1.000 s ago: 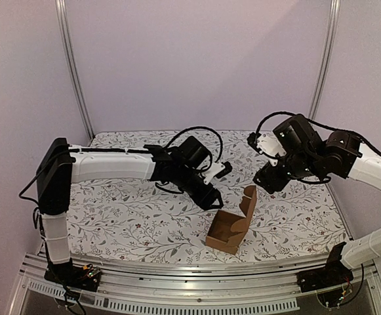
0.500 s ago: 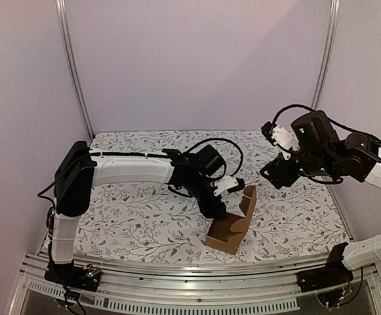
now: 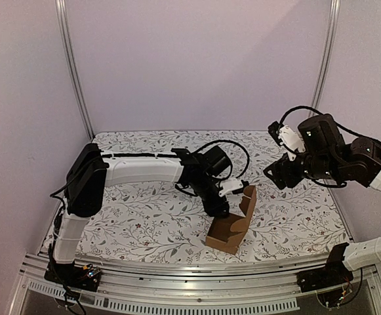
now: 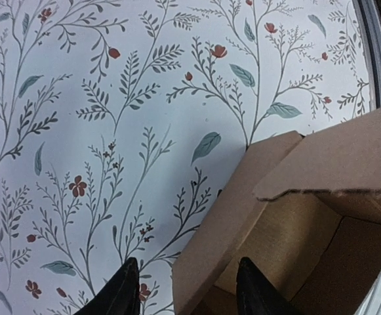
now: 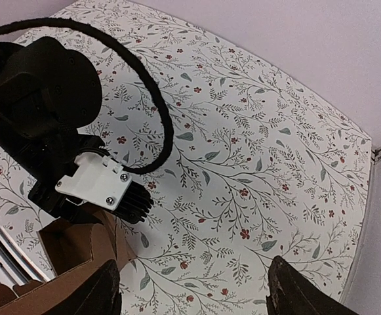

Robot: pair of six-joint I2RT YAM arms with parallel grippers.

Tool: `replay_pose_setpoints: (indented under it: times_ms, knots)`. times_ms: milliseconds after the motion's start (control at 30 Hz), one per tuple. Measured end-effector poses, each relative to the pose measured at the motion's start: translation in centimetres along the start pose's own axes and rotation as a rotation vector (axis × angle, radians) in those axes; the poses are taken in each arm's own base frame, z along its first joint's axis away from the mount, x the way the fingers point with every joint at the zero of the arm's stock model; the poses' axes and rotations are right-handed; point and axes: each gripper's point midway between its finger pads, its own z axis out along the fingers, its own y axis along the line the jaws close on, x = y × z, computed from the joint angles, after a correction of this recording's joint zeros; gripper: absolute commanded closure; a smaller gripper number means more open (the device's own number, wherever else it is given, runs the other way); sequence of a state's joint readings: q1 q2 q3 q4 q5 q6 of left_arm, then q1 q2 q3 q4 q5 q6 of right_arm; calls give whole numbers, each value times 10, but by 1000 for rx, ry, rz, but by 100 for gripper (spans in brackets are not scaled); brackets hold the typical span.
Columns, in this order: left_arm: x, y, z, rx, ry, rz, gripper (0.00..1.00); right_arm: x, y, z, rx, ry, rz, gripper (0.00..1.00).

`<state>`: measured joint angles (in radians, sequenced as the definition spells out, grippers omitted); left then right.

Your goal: Fold the paper box

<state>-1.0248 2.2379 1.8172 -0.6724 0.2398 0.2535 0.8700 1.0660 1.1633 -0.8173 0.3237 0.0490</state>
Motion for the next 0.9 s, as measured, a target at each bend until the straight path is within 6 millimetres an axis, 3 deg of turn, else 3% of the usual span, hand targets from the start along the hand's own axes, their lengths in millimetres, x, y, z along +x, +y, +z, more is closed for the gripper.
replay_pose_setpoints:
  times_ms: [200, 733, 900]
  knots:
    - [1, -4, 2, 15, 18, 10, 63, -3, 0, -1, -1, -13, 11, 24]
    - [15, 0, 14, -25, 78, -10, 100, -7, -2, -2, 10, -30, 29, 24]
    - [18, 6, 11, -73, 88, -57, 100, -9, -5, -2, 25, -39, 32, 24]
